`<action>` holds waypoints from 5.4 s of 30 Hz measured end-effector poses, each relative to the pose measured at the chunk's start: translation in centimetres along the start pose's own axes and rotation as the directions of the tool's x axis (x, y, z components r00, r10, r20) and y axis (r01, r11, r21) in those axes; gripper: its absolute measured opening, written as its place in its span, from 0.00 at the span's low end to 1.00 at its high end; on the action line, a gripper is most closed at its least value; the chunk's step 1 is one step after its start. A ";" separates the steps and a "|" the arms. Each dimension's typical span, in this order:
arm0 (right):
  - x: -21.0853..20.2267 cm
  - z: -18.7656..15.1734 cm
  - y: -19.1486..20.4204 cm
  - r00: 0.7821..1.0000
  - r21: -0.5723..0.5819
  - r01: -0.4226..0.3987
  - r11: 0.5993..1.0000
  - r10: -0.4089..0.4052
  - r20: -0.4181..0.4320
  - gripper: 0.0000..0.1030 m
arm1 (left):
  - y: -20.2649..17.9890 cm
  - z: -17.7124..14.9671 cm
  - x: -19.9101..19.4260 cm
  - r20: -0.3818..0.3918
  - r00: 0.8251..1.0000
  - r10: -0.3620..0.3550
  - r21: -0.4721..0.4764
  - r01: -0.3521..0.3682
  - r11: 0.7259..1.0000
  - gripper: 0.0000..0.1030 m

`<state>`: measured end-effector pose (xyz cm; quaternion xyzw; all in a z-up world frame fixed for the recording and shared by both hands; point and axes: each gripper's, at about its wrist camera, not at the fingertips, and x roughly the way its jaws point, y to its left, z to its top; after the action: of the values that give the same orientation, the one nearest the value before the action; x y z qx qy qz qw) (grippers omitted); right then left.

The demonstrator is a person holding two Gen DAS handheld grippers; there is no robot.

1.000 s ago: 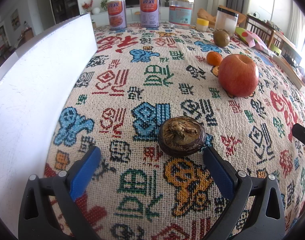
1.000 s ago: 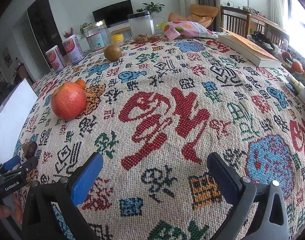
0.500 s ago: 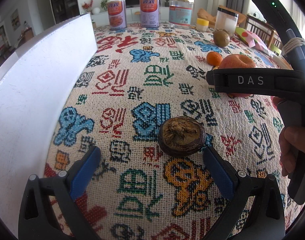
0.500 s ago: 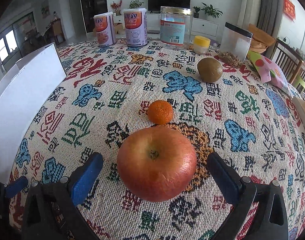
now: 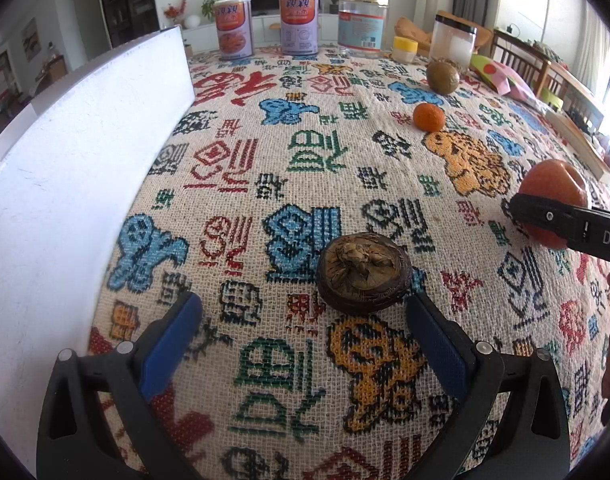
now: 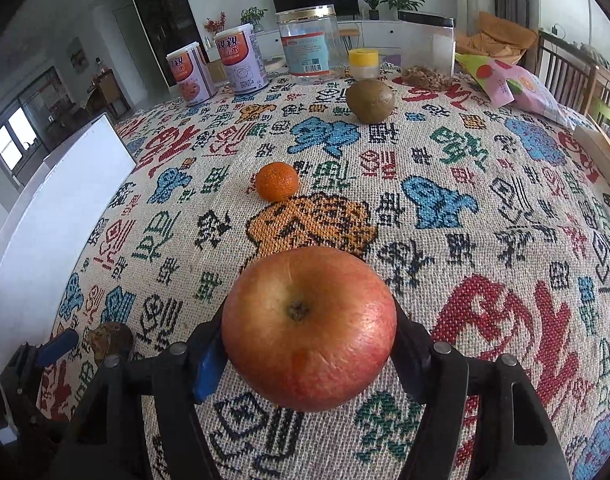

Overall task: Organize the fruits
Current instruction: 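Grasp the red apple with the right gripper while the left grasps the dried fruit, then carry the apple and dried fruit over the box and open both grippers, then bring both tools back from the box over the cloth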

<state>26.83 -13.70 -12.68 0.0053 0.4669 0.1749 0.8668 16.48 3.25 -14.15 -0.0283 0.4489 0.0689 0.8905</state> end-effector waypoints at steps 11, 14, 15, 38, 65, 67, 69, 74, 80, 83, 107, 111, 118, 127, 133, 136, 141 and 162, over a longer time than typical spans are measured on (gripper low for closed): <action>-4.3 -6.7 -3.3 0.992 0.039 0.115 0.993 -0.117 0.049 0.72 | 0.0 0.0 0.0 0.000 1.000 0.000 0.000 0.000 1.000 1.00; -3.3 -6.7 -2.2 0.988 -0.005 0.152 0.988 -0.152 0.030 0.99 | 0.0 0.0 0.0 0.000 1.000 -0.002 -0.002 0.002 1.000 1.00; -3.1 -6.7 -2.0 0.986 -0.018 0.166 0.986 -0.165 0.021 0.99 | 0.0 0.0 0.0 0.000 1.000 -0.008 -0.004 0.008 1.000 1.00; -6.4 -7.0 -2.9 0.991 0.090 0.041 0.995 -0.052 0.125 0.96 | 0.8 -0.1 -2.3 0.023 0.978 -0.206 -0.022 0.207 0.978 0.42; -6.1 0.6 37.7 0.843 -0.289 -0.534 0.795 0.478 -0.246 0.68 | 32.1 -1.0 -12.0 -0.032 0.996 -0.080 -0.577 0.047 0.815 0.42; -3.5 0.8 39.2 0.861 -0.288 -0.499 0.818 0.428 -0.275 0.68 | 32.4 -1.8 -10.8 -0.072 0.994 -0.084 -0.595 0.025 0.803 0.43; -1.3 0.8 40.0 0.871 -0.279 -0.472 0.837 0.393 -0.295 0.68 | 32.3 -2.3 -10.1 -0.088 0.993 -0.081 -0.607 0.011 0.794 0.43; -1.1 2.0 38.5 0.871 -0.218 -0.488 0.845 0.456 -0.185 0.84 | 31.1 -2.1 -11.1 -0.003 1.000 -0.018 -0.612 0.013 0.791 0.72; -7.0 3.1 30.3 0.905 -0.236 -0.369 0.899 0.405 0.128 1.00 | 24.2 -0.6 -15.4 0.175 0.985 -0.002 -0.471 0.085 0.878 0.83; -7.8 1.8 24.0 0.941 -0.202 -0.196 0.960 0.242 0.236 1.00 | 18.0 -0.4 -16.8 0.227 0.971 -0.078 -0.348 0.156 0.924 0.89; -3.9 -6.2 -6.0 0.959 0.138 0.279 0.950 -0.283 0.009 1.00 | -9.1 1.8 0.9 0.001 0.986 -0.164 0.163 0.162 0.973 0.93; -3.9 -6.2 -6.1 0.959 0.140 0.278 0.950 -0.282 0.009 1.00 | -9.3 1.7 1.3 -0.006 0.989 -0.147 0.175 0.145 0.974 0.96; -3.8 -6.2 -6.0 0.959 0.140 0.278 0.950 -0.282 0.008 1.00 | -9.3 1.7 1.3 -0.006 0.989 -0.147 0.175 0.146 0.974 0.96; -3.8 -6.2 -6.0 0.959 0.139 0.279 0.950 -0.283 0.008 1.00 | -9.3 1.7 1.3 -0.007 0.989 -0.147 0.175 0.146 0.974 0.96; -3.8 -6.2 -6.1 0.959 0.140 0.278 0.950 -0.282 0.008 1.00 | -9.3 1.7 1.3 -0.007 0.989 -0.147 0.175 0.146 0.974 0.96; -3.8 -6.2 -6.1 0.959 0.139 0.278 0.950 -0.282 0.008 1.00 | -9.3 1.7 1.3 -0.007 0.989 -0.147 0.174 0.146 0.974 0.96; -3.8 -6.2 -6.1 0.959 0.139 0.279 0.950 -0.283 0.008 1.00 | -9.3 1.7 1.3 -0.007 0.989 -0.147 0.174 0.146 0.974 0.97; -3.8 -6.2 -6.0 0.959 0.139 0.279 0.950 -0.282 0.008 1.00 | -9.3 1.8 1.3 -0.008 0.989 -0.147 0.174 0.146 0.974 0.97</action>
<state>21.69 -21.50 -14.16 0.0007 0.4619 0.0175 0.8868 20.01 -5.59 -14.25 0.0165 0.4476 -0.0364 0.8934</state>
